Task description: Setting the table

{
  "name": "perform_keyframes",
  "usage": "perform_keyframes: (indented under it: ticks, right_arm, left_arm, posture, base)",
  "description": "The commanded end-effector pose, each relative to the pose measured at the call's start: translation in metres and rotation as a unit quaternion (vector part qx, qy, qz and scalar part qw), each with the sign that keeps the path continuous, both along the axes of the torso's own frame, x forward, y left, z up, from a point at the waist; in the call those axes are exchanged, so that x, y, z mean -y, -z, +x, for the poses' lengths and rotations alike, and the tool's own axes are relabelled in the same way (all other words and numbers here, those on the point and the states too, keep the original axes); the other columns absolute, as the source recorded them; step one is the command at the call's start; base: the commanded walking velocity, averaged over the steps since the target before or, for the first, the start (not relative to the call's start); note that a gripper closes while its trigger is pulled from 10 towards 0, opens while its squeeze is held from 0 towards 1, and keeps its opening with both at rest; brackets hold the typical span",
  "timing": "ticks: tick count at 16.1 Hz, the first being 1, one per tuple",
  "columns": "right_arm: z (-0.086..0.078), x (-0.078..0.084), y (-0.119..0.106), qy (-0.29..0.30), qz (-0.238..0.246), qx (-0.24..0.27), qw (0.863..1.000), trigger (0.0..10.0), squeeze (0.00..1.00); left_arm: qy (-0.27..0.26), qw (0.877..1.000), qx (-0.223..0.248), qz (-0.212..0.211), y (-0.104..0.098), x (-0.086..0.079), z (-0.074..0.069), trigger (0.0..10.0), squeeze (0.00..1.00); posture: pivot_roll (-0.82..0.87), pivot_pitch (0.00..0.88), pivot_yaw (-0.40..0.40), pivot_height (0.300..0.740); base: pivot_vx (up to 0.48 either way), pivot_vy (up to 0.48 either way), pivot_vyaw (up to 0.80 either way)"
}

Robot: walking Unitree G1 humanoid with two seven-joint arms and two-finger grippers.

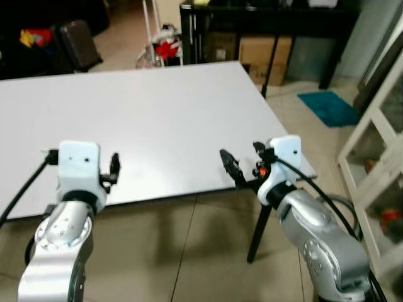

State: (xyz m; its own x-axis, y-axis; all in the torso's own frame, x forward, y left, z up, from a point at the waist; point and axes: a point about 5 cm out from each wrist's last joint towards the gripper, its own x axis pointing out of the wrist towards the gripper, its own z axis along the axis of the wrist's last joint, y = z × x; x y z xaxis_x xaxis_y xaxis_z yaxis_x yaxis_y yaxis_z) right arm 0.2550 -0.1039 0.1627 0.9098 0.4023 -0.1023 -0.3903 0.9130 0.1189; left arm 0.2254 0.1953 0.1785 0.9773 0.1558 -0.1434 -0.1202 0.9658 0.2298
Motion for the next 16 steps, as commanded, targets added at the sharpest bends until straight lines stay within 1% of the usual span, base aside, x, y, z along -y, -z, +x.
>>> perform_keyframes:
  ticks: [1,2,3,5,10,12,13,14,15,16]
  right_arm:
    - [0.0005,0.0025,-0.0014,0.003,-0.004,0.008,1.0,10.0,0.0]
    - [0.0007,0.0024,-0.0015,0.002,-0.006,0.009,1.0,10.0,0.0]
    - [0.0012,0.0035,-0.001,0.009,0.001,0.006,1.0,10.0,0.0]
    - [0.0024,0.0064,-0.0002,0.018,0.001,0.005,1.0,10.0,0.0]
    - [0.0022,0.0084,-0.0001,0.02,0.004,0.002,1.0,10.0,0.0]
    - [0.0027,0.0073,-0.0004,0.014,0.006,0.001,1.0,10.0,0.0]
    - [0.0029,0.0072,-0.0004,0.014,0.006,0.001,1.0,10.0,0.0]
    - [0.0033,0.007,-0.0003,0.013,0.007,0.001,1.0,10.0,0.0]
    - [0.0032,0.0065,-0.0003,0.012,0.007,0.0,1.0,10.0,0.0]
    - [0.0033,0.0063,-0.0004,0.011,0.007,0.0,1.0,10.0,0.0]
  left_arm:
    - [0.007,1.0,0.009,0.008,-0.0034,0.0014,0.0011,10.0,0.0]
    - [0.008,1.0,0.01,0.009,-0.004,0.0017,0.0014,10.0,0.0]
    - [0.007,1.0,0.013,0.005,-0.0051,0.0024,0.0019,10.0,0.0]
    - [0.013,1.0,0.016,0.001,-0.0059,0.0037,0.0027,10.0,0.0]
    - [0.013,1.0,0.009,0.0,-0.0041,0.0057,0.0028,10.0,0.0]
    - [0.012,1.0,0.007,-0.009,-0.003,0.0063,0.0024,10.0,0.0]
    - [0.012,1.0,0.005,-0.013,-0.0024,0.0064,0.0023,10.0,0.0]
    - [0.012,1.0,0.005,-0.011,-0.0026,0.0064,0.0024,10.0,0.0]
    - [0.018,0.999,0.012,0.033,-0.006,0.0065,0.0021,10.0,0.0]
    - [0.02,0.999,0.009,0.033,-0.0052,0.0071,0.002,10.0,0.0]
  posture:
    - [-0.11,0.0,0.052,0.74]
    - [-0.11,0.0,0.052,0.74]
    - [-0.11,0.0,0.056,0.74]
    - [-0.11,0.0,0.057,0.74]
    - [-0.11,0.0,0.058,0.74]
    - [-0.11,0.0,0.056,0.74]
    - [-0.11,0.0,0.056,0.74]
    - [-0.11,0.0,0.056,0.74]
    - [-0.11,0.0,0.051,0.74]
    - [-0.11,0.0,0.051,0.74]
  base:
    - [0.0,0.0,0.0]
    - [0.0,0.0,0.0]
    - [0.0,0.0,0.8]
    - [0.0,0.0,0.8]
    - [0.0,0.0,0.8]
    - [0.0,0.0,0.8]
    - [0.0,0.48,0.8]
    - [0.0,0.48,0.8]
    - [0.0,0.0,0.8]
    - [0.0,0.0,0.8]
